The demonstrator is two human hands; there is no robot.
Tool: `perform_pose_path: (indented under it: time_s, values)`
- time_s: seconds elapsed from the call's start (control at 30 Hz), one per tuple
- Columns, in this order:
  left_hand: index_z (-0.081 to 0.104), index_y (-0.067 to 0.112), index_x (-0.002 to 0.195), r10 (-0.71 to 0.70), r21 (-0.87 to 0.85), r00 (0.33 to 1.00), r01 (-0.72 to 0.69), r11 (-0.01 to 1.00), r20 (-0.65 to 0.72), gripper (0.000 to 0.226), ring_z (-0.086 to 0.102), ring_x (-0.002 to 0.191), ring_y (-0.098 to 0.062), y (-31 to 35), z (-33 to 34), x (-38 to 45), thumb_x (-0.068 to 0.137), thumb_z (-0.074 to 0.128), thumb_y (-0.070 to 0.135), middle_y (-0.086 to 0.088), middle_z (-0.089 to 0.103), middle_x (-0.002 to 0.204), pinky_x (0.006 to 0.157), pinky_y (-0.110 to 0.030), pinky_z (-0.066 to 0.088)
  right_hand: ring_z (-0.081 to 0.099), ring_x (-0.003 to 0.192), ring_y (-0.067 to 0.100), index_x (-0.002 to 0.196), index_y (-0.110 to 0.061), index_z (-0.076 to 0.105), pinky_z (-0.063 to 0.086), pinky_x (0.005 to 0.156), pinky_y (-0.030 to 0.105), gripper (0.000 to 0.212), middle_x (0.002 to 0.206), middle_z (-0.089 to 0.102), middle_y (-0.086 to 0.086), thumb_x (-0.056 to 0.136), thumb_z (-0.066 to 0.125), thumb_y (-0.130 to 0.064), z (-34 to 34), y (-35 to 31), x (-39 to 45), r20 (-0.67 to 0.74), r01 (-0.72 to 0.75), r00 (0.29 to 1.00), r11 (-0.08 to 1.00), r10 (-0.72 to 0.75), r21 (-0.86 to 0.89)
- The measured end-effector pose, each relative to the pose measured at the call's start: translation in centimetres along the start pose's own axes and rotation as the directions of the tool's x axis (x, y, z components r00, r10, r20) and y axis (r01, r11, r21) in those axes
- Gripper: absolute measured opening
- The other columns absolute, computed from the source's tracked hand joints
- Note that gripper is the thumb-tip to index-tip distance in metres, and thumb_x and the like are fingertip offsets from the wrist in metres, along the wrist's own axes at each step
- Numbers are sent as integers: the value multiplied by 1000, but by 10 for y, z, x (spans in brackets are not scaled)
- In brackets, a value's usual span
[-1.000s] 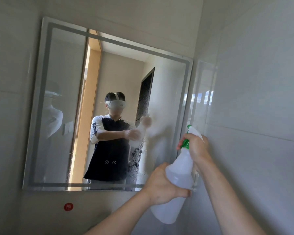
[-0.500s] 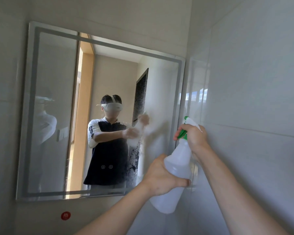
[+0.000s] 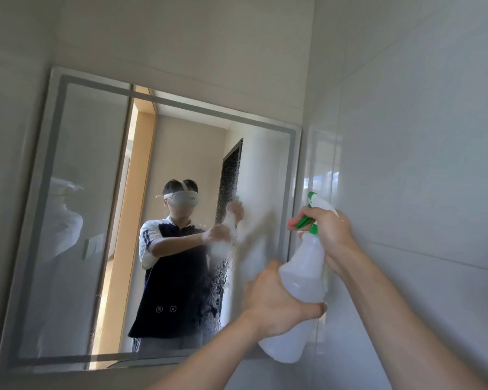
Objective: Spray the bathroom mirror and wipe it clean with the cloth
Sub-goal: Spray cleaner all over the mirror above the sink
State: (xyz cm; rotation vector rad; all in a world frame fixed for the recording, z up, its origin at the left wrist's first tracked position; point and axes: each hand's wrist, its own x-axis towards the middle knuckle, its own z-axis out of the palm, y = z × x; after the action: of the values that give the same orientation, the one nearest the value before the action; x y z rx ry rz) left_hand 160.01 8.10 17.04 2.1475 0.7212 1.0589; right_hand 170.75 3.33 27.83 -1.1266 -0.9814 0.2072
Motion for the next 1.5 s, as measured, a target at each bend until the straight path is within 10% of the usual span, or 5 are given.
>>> perform_pose_path:
  time_s: [0.43, 0.87, 1.5]
  values:
    - [51, 32, 104, 51, 68, 998, -52, 996, 21, 81, 64, 101, -20, 11, -12, 21, 38, 74, 73, 12, 64, 102, 87, -40, 57, 58, 72, 31, 48, -16, 65, 47, 70, 41, 5, 74, 65, 15, 46, 64, -21, 4, -12, 14, -75, -42, 996, 998, 38, -50]
    - [66, 32, 107, 191, -127, 981, -185, 975, 43, 77, 71, 98, -8, 13, -27, 69, 43, 89, 68, 14, 74, 102, 88, -41, 60, 50, 53, 23, 80, 11, 53, 40, 61, 32, 23, 62, 57, 14, 72, 51, -10, 14, -40, 56, -43, 107, 992, 962, -121, -251]
    - [75, 19, 92, 221, -257, 975, -211, 943, 11, 43, 76, 85, -16, 72, -27, 104, 55, 89, 35, 3, 79, 89, 82, -44, 63, 55, 50, 17, 65, -9, 67, 45, 57, 25, 14, 51, 63, -2, 70, 54, -13, -3, -87, 95, -54, 121, 988, 944, -144, -306]
